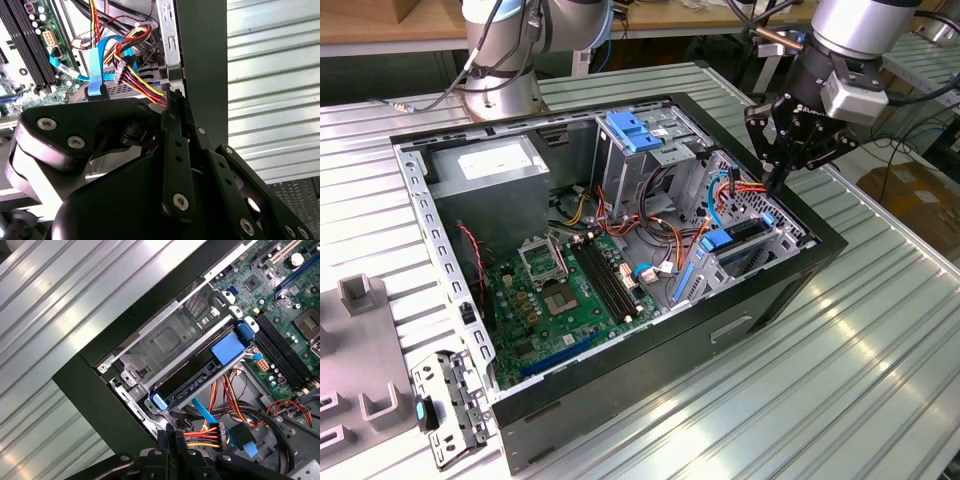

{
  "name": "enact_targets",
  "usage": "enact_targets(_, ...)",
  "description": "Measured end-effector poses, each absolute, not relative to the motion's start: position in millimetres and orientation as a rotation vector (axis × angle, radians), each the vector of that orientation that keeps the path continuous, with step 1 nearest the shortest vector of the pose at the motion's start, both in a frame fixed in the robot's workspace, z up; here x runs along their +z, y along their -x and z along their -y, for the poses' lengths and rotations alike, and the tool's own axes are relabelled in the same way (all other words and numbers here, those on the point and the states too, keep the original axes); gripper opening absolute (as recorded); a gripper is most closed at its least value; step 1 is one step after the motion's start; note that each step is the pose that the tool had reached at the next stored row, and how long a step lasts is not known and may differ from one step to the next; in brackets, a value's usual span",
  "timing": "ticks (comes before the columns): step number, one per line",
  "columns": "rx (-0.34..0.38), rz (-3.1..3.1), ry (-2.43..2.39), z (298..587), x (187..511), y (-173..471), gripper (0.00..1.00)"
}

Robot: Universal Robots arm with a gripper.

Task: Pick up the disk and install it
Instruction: 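Insert the first disk wire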

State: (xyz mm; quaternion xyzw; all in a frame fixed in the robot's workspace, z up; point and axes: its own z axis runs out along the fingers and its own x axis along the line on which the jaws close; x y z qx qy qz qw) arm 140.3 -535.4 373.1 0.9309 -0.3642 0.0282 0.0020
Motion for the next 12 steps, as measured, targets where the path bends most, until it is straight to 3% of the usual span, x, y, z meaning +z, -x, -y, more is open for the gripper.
enact_targets(12, 0.087, 1.462, -2.768, 535.4, 372.9, -140.3, 0.16)
